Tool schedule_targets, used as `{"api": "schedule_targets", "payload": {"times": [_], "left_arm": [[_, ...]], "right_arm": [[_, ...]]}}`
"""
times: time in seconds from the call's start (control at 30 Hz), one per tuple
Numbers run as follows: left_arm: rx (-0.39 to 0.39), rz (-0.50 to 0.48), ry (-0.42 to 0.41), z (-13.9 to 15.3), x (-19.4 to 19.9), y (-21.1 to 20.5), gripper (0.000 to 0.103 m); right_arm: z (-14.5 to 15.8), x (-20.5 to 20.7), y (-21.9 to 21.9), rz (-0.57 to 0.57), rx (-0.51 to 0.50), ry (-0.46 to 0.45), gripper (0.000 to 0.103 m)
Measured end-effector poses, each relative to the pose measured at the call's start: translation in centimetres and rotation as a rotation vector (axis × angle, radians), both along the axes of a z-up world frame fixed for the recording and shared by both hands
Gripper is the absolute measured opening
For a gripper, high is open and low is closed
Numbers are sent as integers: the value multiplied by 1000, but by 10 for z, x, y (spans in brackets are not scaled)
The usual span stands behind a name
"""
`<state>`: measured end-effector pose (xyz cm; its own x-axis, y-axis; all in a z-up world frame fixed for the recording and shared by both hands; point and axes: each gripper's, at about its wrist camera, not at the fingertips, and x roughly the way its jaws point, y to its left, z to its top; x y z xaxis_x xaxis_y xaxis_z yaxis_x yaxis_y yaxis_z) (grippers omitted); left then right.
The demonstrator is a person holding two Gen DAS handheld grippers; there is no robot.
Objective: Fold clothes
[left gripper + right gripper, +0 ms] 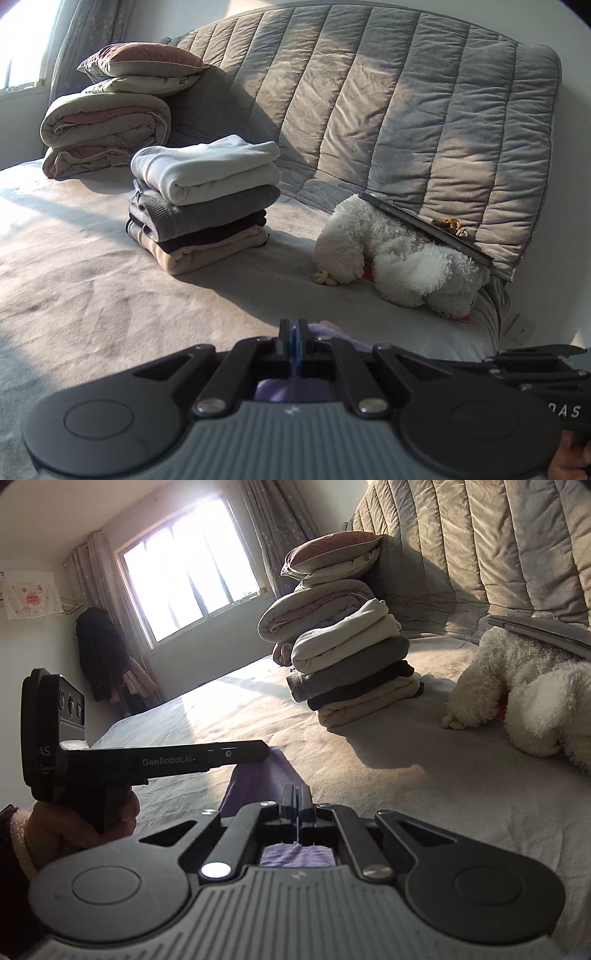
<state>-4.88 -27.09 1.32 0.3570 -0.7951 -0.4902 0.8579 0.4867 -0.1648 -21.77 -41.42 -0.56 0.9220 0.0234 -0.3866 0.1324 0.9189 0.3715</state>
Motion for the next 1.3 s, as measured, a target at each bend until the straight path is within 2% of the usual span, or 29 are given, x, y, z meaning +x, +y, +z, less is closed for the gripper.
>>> {"api": "schedule_targets", "payload": {"times": [0.23, 0.37, 0.47, 0.57, 0.6, 0.63, 0.67, 0.7, 0.77, 0.83, 0.9, 1.0, 1.3], "left_arm": [[83, -48, -28, -35, -21, -37, 1], [106, -64, -15, -53, -26, -46, 1], [131, -66, -8, -63, -28, -50, 2], [113, -59, 15, -63, -27, -47, 4], [100, -51, 20, -61, -26, -44, 9], [89, -43, 24, -59, -26, -40, 14], [82, -33, 24, -57, -25, -36, 26], [79, -21, 19, -54, -24, -31, 35], [76, 5, 6, -48, -20, -17, 37], [77, 44, 2, -44, -15, -2, 44], [78, 97, -5, -41, -9, 16, 45], [98, 196, -19, -38, 2, 42, 45], [181, 437, -27, -42, 34, 123, 49]], "right_arm": [[-24, -1, -13, -18, -7, 146, 1], [-39, 2, -17, -21, -22, 236, 1], [-43, 3, -17, -16, -49, 281, 1], [-41, 1, -16, -43, -80, 283, 4], [-39, 1, -16, -53, -99, 275, 7], [-37, 1, -17, -60, -105, 270, 14], [-36, 2, -18, -61, -103, 263, 14], [-35, 3, -19, -59, -99, 258, 14], [-34, 6, -18, -48, -97, 250, 14], [-33, 12, -14, -27, -107, 246, 14], [-32, 17, -8, -5, -121, 243, 18], [-31, 25, 5, 32, -146, 236, 38], [-31, 62, 37, 105, -189, 258, 38]]}}
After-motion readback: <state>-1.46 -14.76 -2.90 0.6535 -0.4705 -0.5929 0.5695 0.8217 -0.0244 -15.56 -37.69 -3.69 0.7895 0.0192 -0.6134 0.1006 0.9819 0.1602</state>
